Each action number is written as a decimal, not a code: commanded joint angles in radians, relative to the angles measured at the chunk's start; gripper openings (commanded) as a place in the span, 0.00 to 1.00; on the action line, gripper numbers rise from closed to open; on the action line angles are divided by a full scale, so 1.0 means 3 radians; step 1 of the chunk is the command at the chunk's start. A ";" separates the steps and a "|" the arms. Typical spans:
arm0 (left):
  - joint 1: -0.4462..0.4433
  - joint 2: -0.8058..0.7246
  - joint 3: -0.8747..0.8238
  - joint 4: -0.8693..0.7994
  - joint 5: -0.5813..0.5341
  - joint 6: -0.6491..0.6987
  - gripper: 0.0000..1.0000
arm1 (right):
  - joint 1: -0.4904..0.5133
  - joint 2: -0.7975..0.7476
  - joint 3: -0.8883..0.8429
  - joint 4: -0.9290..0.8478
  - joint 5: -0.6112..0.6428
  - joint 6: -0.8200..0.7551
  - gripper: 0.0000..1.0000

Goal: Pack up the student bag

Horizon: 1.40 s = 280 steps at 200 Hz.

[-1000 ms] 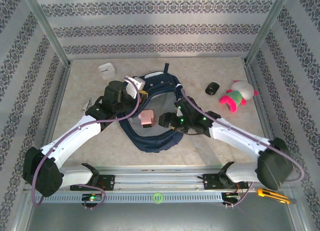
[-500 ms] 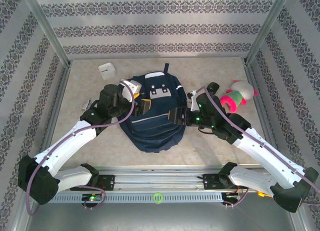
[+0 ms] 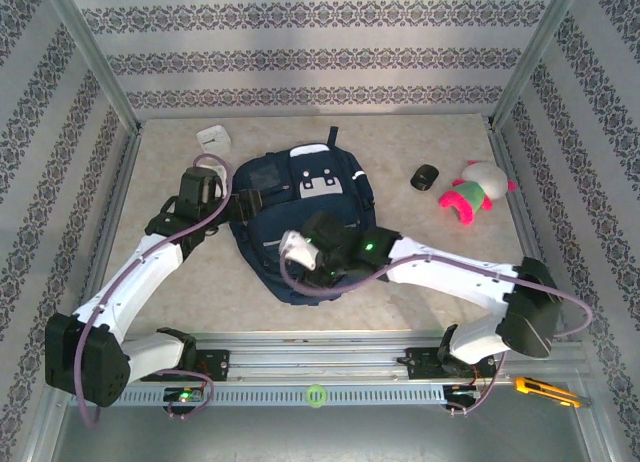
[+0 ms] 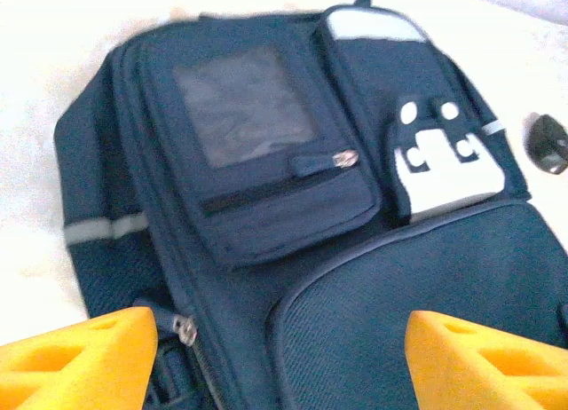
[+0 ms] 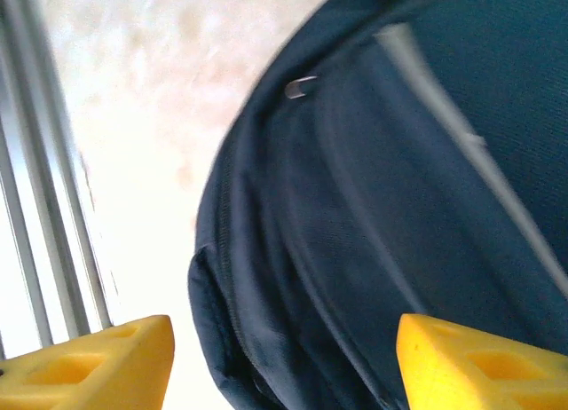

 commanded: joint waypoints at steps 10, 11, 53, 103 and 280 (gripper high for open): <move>0.0134 -0.0128 -0.0313 -0.0005 0.0054 -0.0339 0.72 | 0.0115 0.0175 -0.0251 0.0245 -0.0023 -0.1377 0.60; 0.0140 -0.0127 -0.0322 -0.0001 0.0056 -0.0341 0.72 | 0.0114 0.0182 -0.0265 0.0264 -0.0016 -0.1379 0.60; 0.0325 -0.0086 -0.0504 0.0171 0.0339 -0.0425 0.70 | -0.0088 0.0601 -0.0635 0.0901 0.0388 -0.1268 0.50; 0.0326 -0.0099 -0.0257 0.0048 0.0700 0.1371 0.69 | -0.0231 0.0450 -0.0880 0.1034 0.0465 -0.1445 0.31; 0.0792 0.1834 0.0916 -0.1288 0.1404 0.5375 0.83 | -0.1141 -0.0955 -0.1264 0.1275 -0.0956 0.0627 0.65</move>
